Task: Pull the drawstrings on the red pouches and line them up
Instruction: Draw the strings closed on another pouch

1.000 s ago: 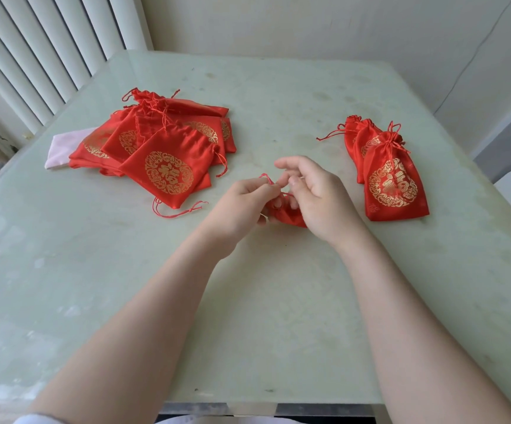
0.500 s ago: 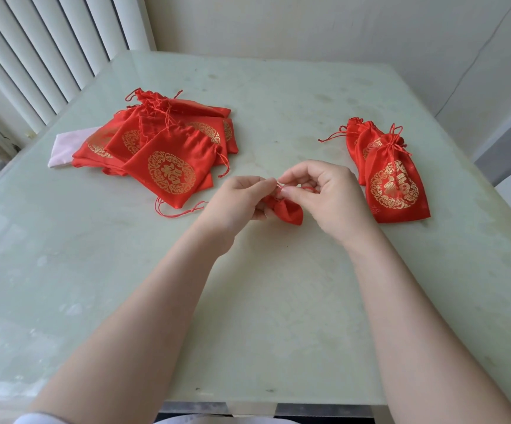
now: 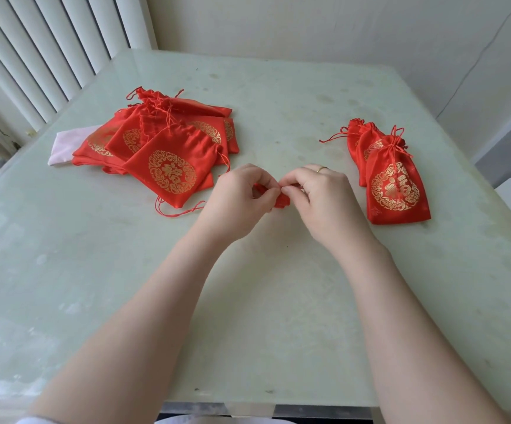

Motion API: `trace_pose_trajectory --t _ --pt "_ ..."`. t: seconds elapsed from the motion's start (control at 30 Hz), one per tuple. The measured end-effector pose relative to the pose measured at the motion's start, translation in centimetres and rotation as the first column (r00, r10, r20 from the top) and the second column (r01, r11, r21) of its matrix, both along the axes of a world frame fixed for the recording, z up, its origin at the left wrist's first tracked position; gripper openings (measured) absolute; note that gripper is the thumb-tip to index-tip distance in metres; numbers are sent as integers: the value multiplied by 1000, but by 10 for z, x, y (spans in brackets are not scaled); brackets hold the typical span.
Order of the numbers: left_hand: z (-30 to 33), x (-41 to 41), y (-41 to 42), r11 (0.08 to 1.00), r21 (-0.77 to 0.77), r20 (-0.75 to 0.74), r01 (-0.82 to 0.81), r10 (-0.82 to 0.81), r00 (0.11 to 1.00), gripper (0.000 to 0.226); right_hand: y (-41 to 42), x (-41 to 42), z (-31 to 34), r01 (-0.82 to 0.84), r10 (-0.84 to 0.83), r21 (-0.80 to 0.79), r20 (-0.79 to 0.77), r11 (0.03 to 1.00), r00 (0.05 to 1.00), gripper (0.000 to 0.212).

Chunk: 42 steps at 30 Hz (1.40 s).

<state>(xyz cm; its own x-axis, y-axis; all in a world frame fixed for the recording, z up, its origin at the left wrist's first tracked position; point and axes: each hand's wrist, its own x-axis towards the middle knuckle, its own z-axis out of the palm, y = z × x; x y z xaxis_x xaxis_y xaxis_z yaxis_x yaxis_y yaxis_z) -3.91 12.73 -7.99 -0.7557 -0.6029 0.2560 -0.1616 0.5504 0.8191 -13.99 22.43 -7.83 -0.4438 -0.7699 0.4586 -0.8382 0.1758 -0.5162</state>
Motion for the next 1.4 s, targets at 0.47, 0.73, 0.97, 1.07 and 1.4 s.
trace_pose_trajectory --t 0.47,0.73,0.97,1.07,1.4 --pt "-5 -1 -2 990 -112 -196 80 -101 975 5 5 0 8 -123 91 -22 801 992 591 29" --pt "-9 2 -8 974 -206 -257 88 -141 956 10 -1 1 3 6 120 -125 963 992 240 22" --pt "-16 -1 -11 940 -334 -185 74 -142 972 15 2 -3 1 19 99 -108 961 994 258 17" --pt "-15 -1 -11 910 -408 -158 79 -156 975 19 2 -3 2 12 93 -100 961 995 259 21" --pt "-12 -5 -11 807 -583 80 -96 174 981 10 1 0 11 145 99 -161 927 976 363 35"
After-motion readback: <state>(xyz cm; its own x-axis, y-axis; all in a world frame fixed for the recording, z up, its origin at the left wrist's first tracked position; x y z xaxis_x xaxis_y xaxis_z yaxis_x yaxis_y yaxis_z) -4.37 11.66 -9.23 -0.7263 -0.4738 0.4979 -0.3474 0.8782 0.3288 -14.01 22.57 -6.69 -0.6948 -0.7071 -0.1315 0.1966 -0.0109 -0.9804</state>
